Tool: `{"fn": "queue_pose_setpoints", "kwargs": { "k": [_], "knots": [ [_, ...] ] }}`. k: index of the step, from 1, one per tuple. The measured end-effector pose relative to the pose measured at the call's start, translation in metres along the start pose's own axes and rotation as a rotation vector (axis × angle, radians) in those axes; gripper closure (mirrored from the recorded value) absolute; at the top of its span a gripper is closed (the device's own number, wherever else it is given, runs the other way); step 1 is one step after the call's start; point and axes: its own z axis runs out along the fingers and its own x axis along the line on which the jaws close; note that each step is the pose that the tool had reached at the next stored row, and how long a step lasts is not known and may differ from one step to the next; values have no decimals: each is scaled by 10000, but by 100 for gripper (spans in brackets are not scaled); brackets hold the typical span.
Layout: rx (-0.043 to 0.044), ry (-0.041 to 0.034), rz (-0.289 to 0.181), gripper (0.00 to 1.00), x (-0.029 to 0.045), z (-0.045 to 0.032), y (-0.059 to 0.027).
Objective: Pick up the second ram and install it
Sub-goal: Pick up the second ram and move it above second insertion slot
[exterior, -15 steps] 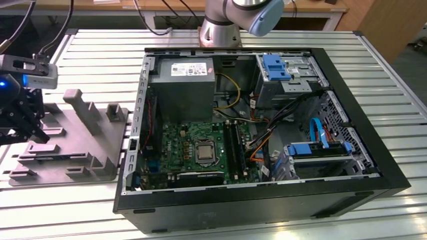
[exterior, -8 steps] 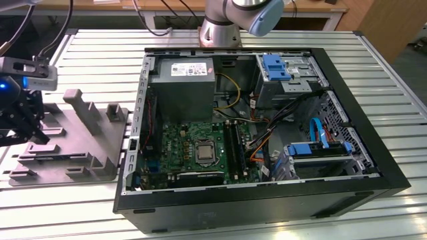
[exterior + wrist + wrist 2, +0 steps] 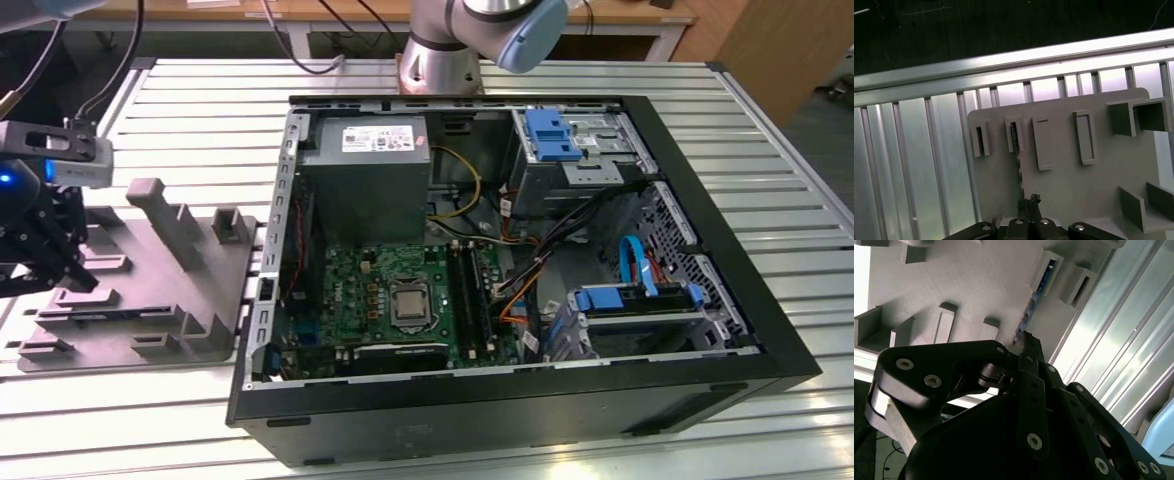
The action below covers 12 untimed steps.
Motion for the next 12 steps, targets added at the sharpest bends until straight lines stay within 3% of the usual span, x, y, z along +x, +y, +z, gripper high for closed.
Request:
{"fn": "queue_pose_setpoints", "kwargs": {
  "k": [12],
  "knots": [
    [3,-7,-170,90,10,91,71]
  ]
}}
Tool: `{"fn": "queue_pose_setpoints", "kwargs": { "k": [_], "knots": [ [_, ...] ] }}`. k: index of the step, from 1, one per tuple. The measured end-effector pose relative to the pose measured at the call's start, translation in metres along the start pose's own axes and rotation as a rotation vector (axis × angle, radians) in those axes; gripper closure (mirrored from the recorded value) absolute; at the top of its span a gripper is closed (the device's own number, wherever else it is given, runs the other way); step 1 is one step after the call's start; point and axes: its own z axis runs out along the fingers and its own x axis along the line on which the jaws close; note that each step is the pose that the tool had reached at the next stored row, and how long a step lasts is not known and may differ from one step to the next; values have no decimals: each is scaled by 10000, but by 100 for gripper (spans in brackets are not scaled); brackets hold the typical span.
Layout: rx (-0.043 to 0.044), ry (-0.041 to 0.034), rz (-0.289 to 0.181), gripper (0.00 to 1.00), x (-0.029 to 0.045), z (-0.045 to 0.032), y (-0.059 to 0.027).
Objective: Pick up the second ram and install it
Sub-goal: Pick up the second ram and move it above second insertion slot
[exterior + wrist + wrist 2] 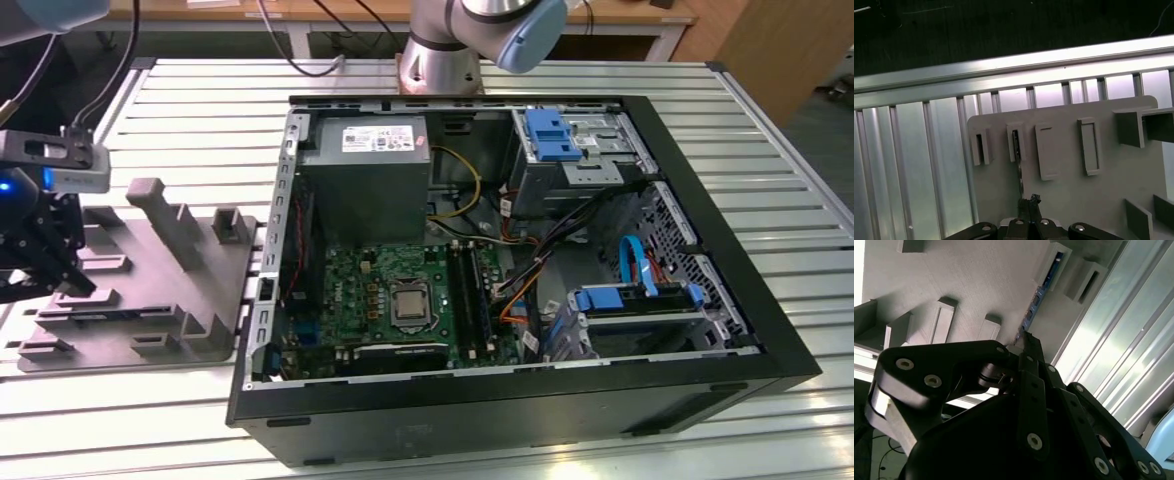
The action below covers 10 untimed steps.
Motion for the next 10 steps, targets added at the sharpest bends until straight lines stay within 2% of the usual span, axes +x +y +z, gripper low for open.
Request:
{"fn": "queue_pose_setpoints", "kwargs": {
  "k": [10],
  "knots": [
    [3,-8,-155,90,10,67,44]
  ]
}}
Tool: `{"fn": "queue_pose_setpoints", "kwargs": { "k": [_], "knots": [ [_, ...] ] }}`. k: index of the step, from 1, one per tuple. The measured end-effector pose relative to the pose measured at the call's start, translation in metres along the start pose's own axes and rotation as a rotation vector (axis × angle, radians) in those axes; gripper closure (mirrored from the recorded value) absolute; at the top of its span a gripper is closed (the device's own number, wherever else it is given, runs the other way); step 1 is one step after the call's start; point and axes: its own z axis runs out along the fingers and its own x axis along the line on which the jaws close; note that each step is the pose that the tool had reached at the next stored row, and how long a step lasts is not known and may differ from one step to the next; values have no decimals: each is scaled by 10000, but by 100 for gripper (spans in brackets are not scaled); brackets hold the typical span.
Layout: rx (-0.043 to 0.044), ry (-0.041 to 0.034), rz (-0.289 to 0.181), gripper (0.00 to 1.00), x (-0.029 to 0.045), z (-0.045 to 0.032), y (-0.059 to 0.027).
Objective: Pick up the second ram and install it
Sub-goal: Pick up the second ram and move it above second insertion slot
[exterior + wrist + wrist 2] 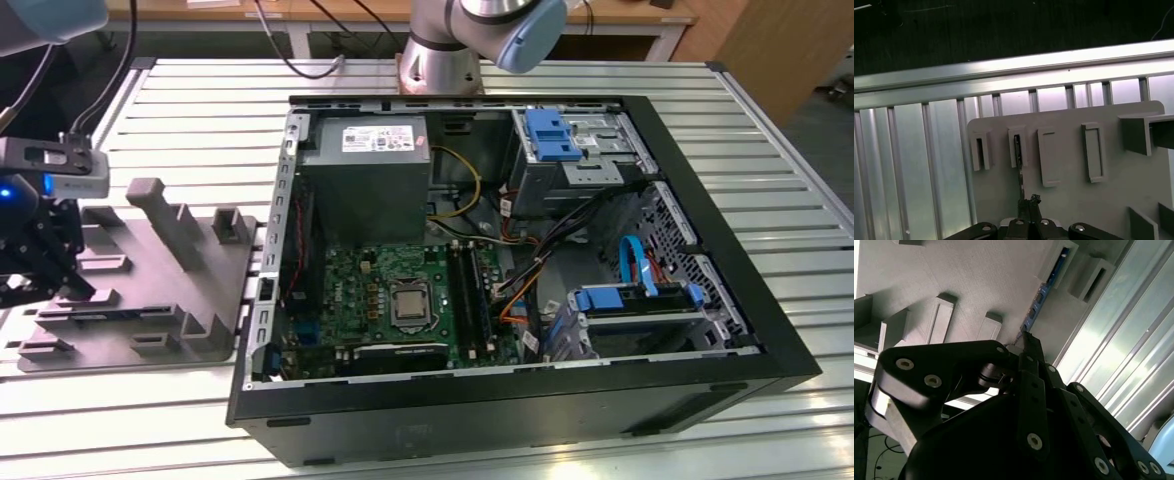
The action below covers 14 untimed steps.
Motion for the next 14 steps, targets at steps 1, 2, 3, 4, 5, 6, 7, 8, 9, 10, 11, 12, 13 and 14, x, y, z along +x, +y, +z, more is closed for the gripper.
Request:
{"fn": "queue_pose_setpoints", "kwargs": {
  "k": [1,2,3,4,5,6,7,8,9,10,11,12,13,14],
  "knots": [
    [0,0,-9,90,1,4,5],
    [1,-1,-19,90,1,10,11],
    [0,-1,-29,90,2,16,17],
    [0,-1,-38,90,3,22,23],
    [1,-2,-48,90,4,29,29],
    [1,-3,-55,90,4,37,35],
    [2,-4,-64,90,5,47,39],
    [-1,-3,-76,90,7,56,41],
    [-4,-3,-90,90,11,65,42],
    [-6,-3,-105,90,17,74,42],
    [-7,-4,-120,90,21,82,42],
    [-11,-4,-134,90,26,88,41],
    [-13,-5,-148,90,30,94,41],
    [-17,-5,-164,90,32,98,41]
  ]
}}
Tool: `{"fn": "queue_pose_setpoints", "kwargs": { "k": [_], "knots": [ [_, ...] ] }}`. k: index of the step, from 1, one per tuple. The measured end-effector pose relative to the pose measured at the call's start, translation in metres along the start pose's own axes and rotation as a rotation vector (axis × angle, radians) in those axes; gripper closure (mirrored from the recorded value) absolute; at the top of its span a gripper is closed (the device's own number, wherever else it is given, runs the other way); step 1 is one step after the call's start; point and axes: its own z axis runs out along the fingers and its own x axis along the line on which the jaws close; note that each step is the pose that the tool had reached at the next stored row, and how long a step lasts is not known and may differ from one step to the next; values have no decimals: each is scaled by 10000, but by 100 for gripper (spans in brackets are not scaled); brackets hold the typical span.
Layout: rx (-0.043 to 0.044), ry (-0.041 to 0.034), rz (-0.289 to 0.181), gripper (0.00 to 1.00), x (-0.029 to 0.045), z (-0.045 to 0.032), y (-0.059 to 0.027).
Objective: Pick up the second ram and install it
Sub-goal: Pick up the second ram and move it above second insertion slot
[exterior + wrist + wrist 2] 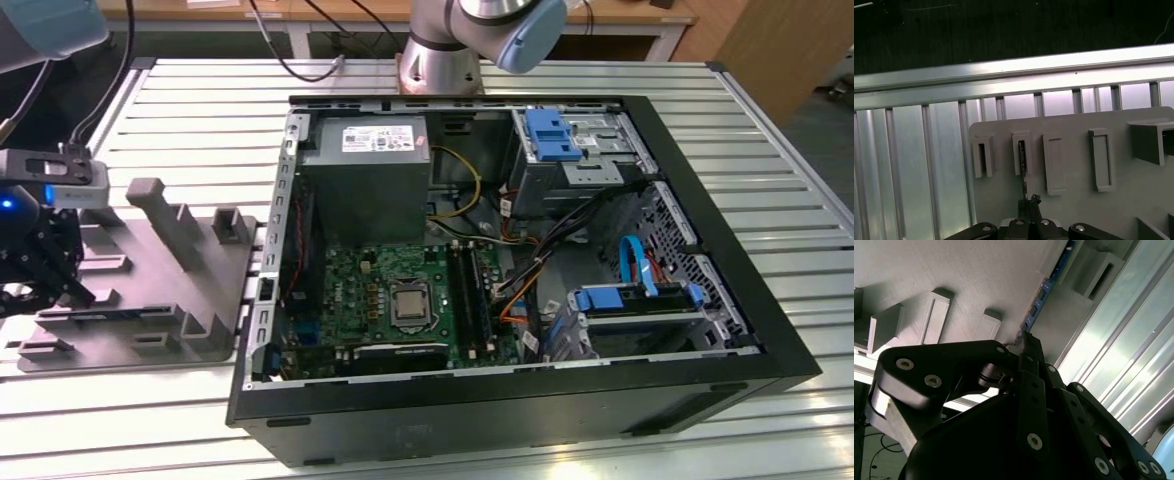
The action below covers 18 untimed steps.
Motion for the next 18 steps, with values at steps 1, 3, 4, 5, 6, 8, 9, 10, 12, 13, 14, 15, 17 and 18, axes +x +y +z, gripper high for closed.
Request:
{"fn": "queue_pose_setpoints", "kwargs": {
  "k": [1,3,4,5,6,8,9,10,12,13,14,15,17,18],
  "knots": [
    [-1,-1,-16,90,2,2,0],
    [-4,0,-43,90,5,4,-1],
    [-4,0,-55,90,5,6,-1],
    [-4,-1,-58,90,5,7,0],
    [-4,-1,-59,90,5,8,0],
    [-4,-2,-61,90,5,8,0],
    [-3,-1,-62,90,5,8,0],
    [-3,-2,-63,90,5,8,0],
    [-3,-1,-63,89,5,8,0],
    [-3,-2,-64,84,5,8,0],
    [-3,-2,-65,77,5,8,-1],
    [-3,-2,-65,71,5,8,0],
    [-3,-2,-66,65,5,8,0],
    [-3,-2,-67,65,5,8,0]
  ]
}}
